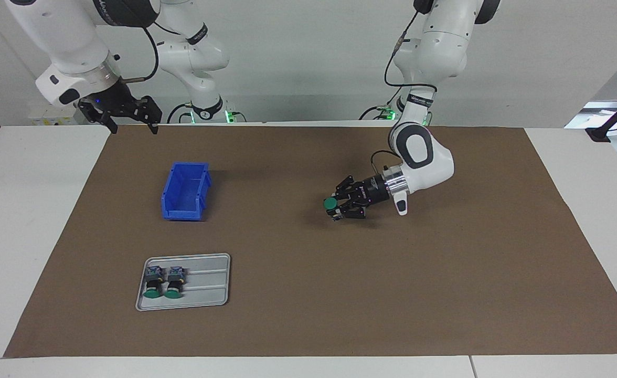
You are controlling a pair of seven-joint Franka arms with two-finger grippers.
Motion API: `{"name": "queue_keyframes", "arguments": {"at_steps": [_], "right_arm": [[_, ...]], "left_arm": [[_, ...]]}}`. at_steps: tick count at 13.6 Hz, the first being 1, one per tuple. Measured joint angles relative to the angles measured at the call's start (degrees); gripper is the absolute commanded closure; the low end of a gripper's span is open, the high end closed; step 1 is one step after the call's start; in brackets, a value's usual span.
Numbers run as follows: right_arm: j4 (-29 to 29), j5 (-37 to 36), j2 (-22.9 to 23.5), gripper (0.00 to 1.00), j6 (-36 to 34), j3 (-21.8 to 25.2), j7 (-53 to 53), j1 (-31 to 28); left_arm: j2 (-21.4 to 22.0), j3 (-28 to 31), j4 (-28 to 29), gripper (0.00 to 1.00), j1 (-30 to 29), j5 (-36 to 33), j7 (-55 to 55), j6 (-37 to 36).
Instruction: Place and press button with both arms
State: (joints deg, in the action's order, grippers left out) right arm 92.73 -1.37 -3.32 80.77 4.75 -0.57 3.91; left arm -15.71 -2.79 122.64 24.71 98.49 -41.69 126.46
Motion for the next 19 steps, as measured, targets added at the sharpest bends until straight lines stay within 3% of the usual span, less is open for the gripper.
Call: {"name": "queue_keyframes", "arguments": {"at_steps": [19], "right_arm": [[0.0, 0.0, 0.0, 0.01, 0.0, 0.0, 0.0, 0.0]], "left_arm": [[-1.6, -0.2, 4.5, 0.93, 0.2, 12.1, 13.1, -2.4]]}}
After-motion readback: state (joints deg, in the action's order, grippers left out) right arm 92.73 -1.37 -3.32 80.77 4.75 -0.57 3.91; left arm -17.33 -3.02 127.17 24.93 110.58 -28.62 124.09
